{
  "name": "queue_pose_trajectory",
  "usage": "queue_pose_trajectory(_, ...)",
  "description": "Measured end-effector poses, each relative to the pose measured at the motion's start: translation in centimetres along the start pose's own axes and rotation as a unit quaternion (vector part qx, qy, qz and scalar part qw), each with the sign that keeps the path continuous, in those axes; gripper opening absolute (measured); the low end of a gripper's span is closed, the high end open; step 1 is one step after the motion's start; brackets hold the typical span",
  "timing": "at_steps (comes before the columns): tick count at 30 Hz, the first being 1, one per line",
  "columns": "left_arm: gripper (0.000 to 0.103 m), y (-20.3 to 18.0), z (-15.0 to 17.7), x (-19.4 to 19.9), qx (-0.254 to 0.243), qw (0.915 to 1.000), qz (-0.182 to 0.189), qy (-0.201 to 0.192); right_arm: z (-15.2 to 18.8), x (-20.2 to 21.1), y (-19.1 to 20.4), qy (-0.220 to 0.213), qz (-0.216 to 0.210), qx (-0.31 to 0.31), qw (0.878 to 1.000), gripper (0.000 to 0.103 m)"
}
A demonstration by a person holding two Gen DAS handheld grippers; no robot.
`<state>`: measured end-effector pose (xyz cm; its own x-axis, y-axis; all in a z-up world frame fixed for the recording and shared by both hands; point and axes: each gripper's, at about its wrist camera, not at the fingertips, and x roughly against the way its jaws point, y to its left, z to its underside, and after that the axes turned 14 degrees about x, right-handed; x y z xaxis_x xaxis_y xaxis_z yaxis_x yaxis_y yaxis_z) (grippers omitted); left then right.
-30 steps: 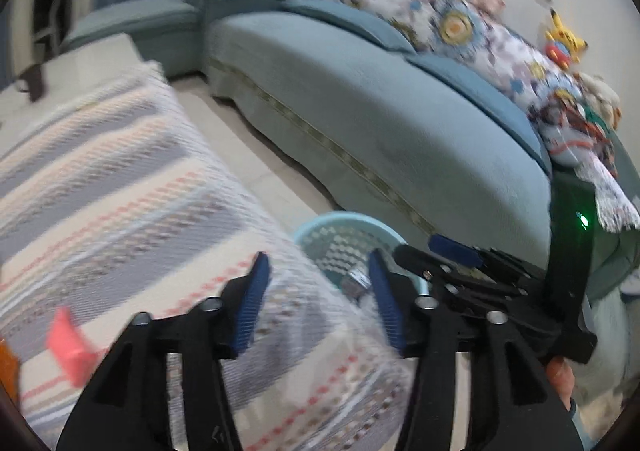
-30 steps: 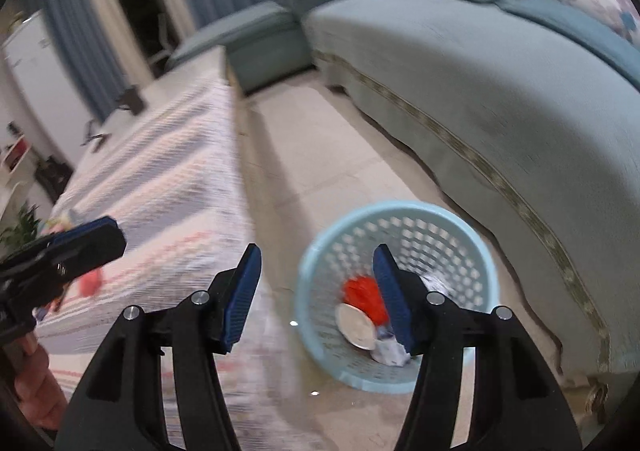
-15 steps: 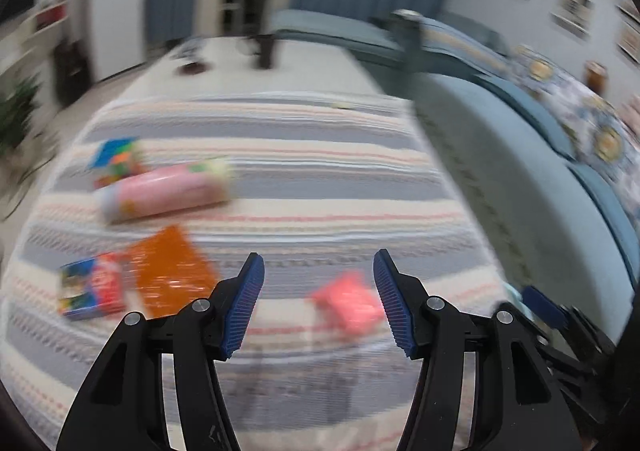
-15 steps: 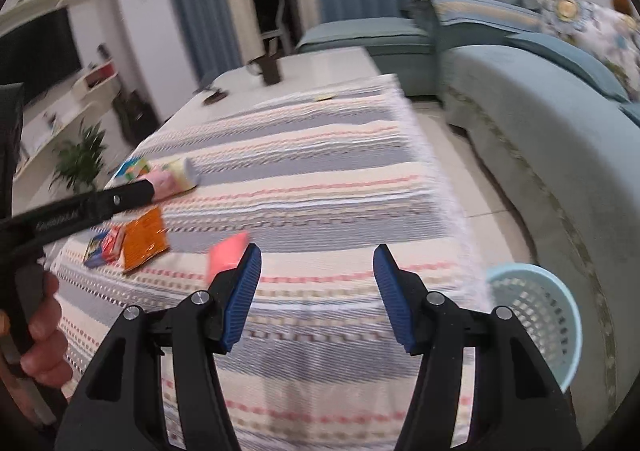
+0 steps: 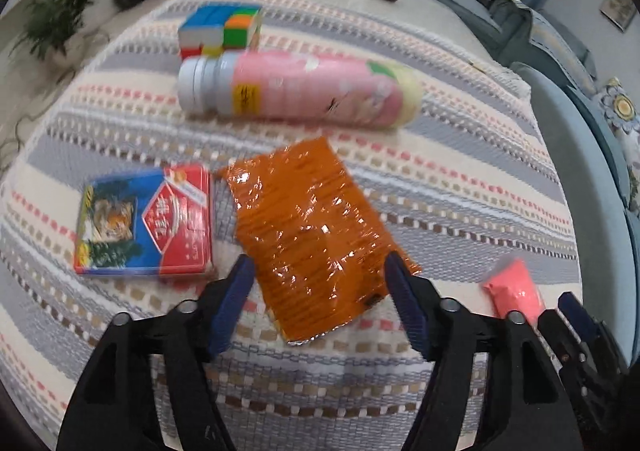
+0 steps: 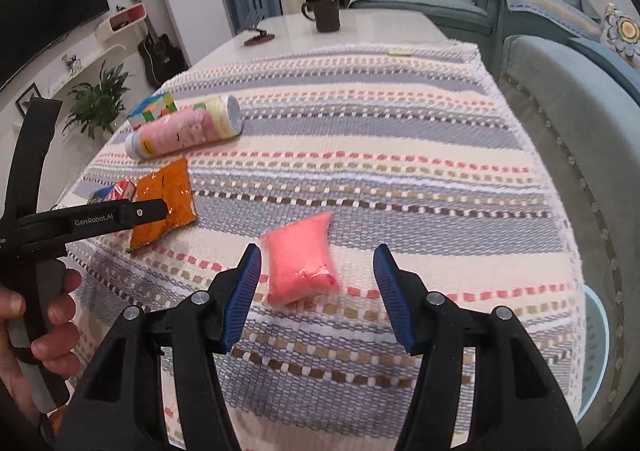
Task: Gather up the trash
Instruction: 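Grasp the pink packet with the right tool while the left tool grasps the orange wrapper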
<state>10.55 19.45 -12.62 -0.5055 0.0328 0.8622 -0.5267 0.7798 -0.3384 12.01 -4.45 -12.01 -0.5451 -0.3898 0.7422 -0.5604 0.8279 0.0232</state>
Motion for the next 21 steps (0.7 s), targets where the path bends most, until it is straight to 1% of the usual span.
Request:
queue_pose_trajectory(1, 0.075, -0.2, -0.2, 0.0, -0.004, 1.0000, 0.002, -0.001, 0.1, -0.2, 0.0, 0.004, -0.003, 0.000, 1.000, 0.055)
queue_pose_trajectory(3, 0.078, -0.6, -0.7, -0.4, -0.012, 0.9999, -0.010, -0.003, 0.0, -1.2, 0.0, 0.018, -0.011, 0.003, 1.000, 0.057)
queue_pose_trajectory(4, 0.081, -0.7, -0.9, -0.7, -0.012, 0.9999, -0.009, -0.003, 0.0, -1.6, 0.0, 0.022, -0.015, 0.004, 1.000, 0.060)
queue_pose_trajectory(6, 0.087, -1.1, -1.4, -1.0, -0.022, 0.9998, -0.004, -0.001, 0.0, -2.3, 0.2, 0.026, -0.021, 0.005, 0.999, 0.062)
queue_pose_trajectory(10, 0.087, -2.5, -2.0, -2.4, -0.052, 0.9986, -0.013, -0.005, -0.1, -3.0, 0.1, 0.029, -0.025, 0.004, 0.999, 0.062)
queue_pose_trajectory(12, 0.085, -3.1, -1.9, -2.9, -0.073, 0.9969, -0.023, -0.015, -0.1, -3.2, 0.0, 0.028, -0.025, 0.003, 0.999, 0.062)
queue_pose_trajectory(14, 0.079, -3.9, -1.5, -3.3, -0.098, 0.9938, -0.043, -0.029, -0.1, -3.3, 0.0, 0.029, -0.025, 0.005, 0.999, 0.062)
queue_pose_trajectory(15, 0.078, -4.3, -1.3, -3.4, -0.110, 0.9920, -0.051, -0.035, -0.2, -3.4, 0.1, 0.028, -0.025, 0.007, 0.999, 0.062)
queue_pose_trajectory(16, 0.074, -4.7, -0.9, -3.5, -0.123, 0.9899, -0.057, -0.040, -0.3, -3.5, 0.2, 0.029, -0.023, 0.010, 0.999, 0.062)
queue_pose_trajectory(17, 0.069, -5.1, -0.6, -3.5, -0.136, 0.9881, -0.057, -0.044, -0.4, -3.7, 0.3, 0.031, -0.021, 0.013, 0.999, 0.062)
queue_pose_trajectory(21, 0.059, -5.5, -0.1, -3.1, -0.152, 0.9858, -0.053, -0.049, -0.5, -3.9, 1.4, 0.036, -0.001, 0.035, 0.999, 0.061)
